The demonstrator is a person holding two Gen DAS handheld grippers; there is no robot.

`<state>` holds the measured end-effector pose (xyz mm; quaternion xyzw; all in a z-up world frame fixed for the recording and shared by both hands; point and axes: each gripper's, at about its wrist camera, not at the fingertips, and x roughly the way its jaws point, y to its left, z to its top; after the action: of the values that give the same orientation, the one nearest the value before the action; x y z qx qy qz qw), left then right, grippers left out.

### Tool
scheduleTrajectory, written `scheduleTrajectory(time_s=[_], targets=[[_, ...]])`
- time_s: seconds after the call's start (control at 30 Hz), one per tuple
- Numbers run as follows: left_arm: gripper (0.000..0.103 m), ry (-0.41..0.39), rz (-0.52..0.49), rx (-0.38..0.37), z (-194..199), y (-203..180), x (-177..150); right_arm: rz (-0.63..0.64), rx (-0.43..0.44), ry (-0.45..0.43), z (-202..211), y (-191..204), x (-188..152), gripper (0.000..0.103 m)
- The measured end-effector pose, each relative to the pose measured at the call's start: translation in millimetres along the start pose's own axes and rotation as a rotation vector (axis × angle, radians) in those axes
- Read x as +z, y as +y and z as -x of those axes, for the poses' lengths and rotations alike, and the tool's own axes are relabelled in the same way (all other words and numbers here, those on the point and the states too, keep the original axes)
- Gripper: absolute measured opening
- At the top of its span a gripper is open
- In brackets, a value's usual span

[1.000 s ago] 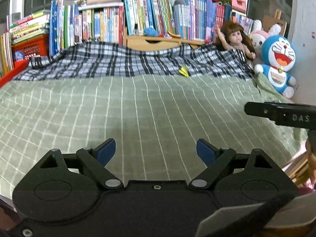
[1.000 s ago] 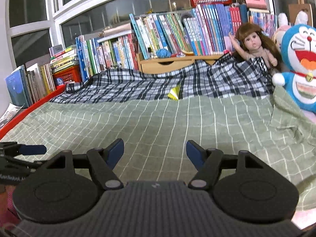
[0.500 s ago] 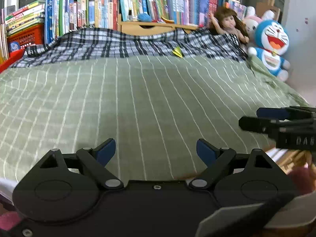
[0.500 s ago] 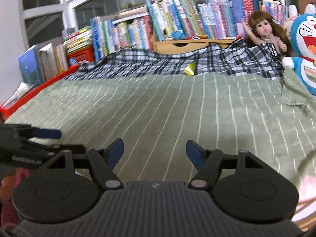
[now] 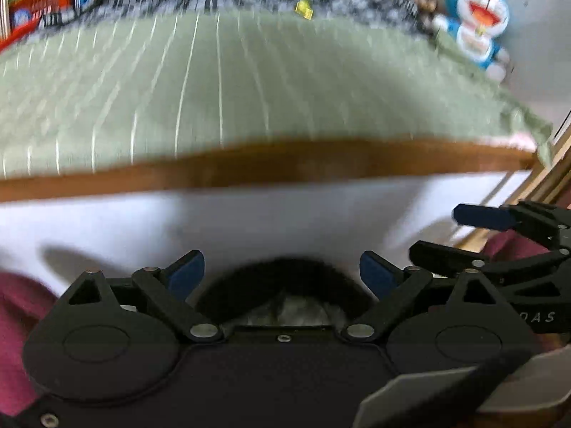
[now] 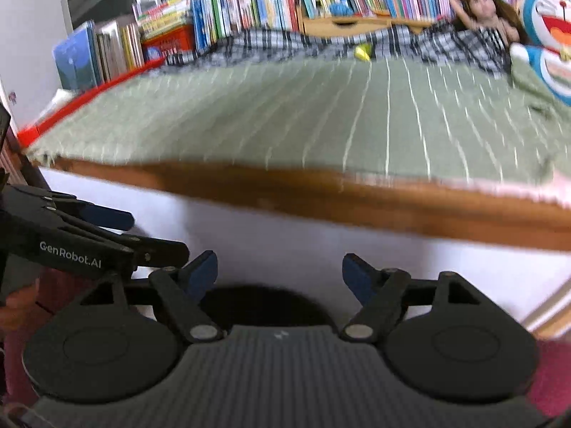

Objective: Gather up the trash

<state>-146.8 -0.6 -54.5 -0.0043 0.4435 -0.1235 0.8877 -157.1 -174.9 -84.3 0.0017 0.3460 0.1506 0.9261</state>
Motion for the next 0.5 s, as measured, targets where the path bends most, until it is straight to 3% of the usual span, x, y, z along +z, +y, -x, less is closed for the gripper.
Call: scheduleTrajectory(time_s=[0.23, 0.5], targets=[[0.094, 0.163, 0.018, 0.052, -33, 2, -35, -0.003, -0.031, 0.101, -15, 6, -31, 0.091], [0.093, 0.279, 0.036, 0.078, -59, 1, -51, -0.030, -0.028, 0.178, -33, 6, -51, 0.098]])
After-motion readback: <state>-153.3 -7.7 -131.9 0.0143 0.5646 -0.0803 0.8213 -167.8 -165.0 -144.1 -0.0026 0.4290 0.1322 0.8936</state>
